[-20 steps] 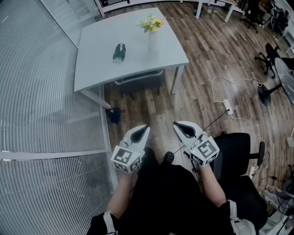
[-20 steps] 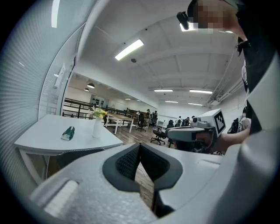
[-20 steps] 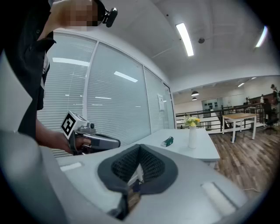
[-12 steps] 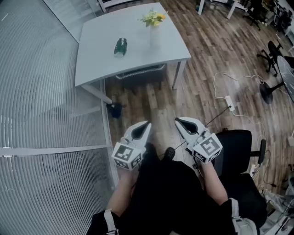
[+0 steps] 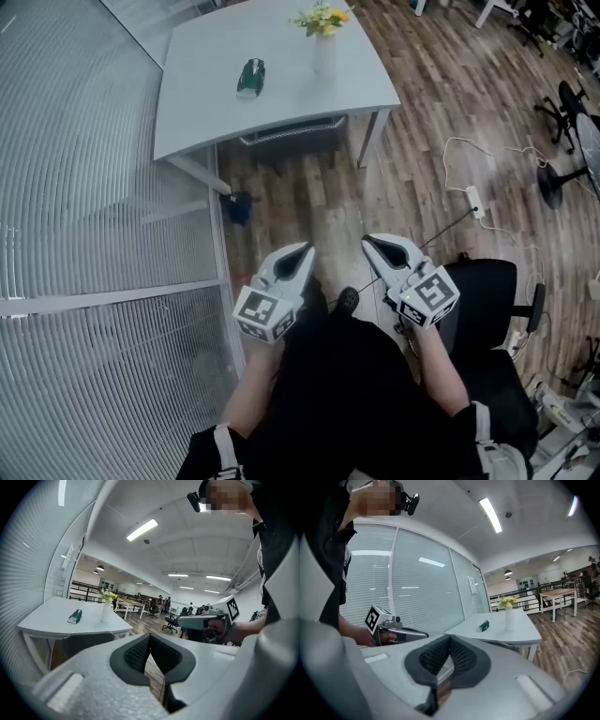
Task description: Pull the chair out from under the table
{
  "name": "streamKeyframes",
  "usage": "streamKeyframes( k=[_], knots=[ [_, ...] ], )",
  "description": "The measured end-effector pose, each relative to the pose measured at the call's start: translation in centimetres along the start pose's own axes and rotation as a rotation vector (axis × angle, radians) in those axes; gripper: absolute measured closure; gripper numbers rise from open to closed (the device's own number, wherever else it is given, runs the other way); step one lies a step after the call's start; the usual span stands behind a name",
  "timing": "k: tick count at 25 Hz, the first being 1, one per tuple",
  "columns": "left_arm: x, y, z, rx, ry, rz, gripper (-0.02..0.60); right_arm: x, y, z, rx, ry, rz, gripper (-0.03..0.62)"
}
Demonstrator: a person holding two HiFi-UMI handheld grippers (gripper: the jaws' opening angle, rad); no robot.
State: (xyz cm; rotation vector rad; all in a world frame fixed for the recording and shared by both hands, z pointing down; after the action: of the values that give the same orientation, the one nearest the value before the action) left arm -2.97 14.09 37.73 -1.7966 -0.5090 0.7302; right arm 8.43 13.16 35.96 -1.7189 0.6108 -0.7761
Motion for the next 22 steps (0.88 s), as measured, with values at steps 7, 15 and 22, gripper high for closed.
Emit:
streamKeyframes(
  k=[7, 15, 22],
  knots=[
    [-5.6, 2.0, -1.6, 0.024, -0.028, 0.0, 0.571, 1.9, 2.0, -5.1, -0.005, -0.035, 0.016, 0.591],
    [-13.3, 5.9, -2.8, 0.066, -0.051, -0.011, 0.571, 3.7, 5.5, -12.1, -0.005, -0.072, 0.048, 0.591],
    [-19.7, 7.2, -2.2, 0.07, -0.05, -0.025, 0.571, 3.5, 6.2, -18.4, -0.021, -0.1, 0.066, 0.591]
  ],
)
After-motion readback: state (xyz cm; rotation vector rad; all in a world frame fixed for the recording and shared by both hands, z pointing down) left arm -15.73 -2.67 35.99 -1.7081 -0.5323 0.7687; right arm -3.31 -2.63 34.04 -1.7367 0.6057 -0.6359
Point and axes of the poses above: the fingertips, and each gripper's own axes: z backward along the fingers, x to its right, y out of its top, the point moved 1 cm from there along z, backward along the fingers, and after that the axes turned 4 degrees about -y, right-handed, at the moved point
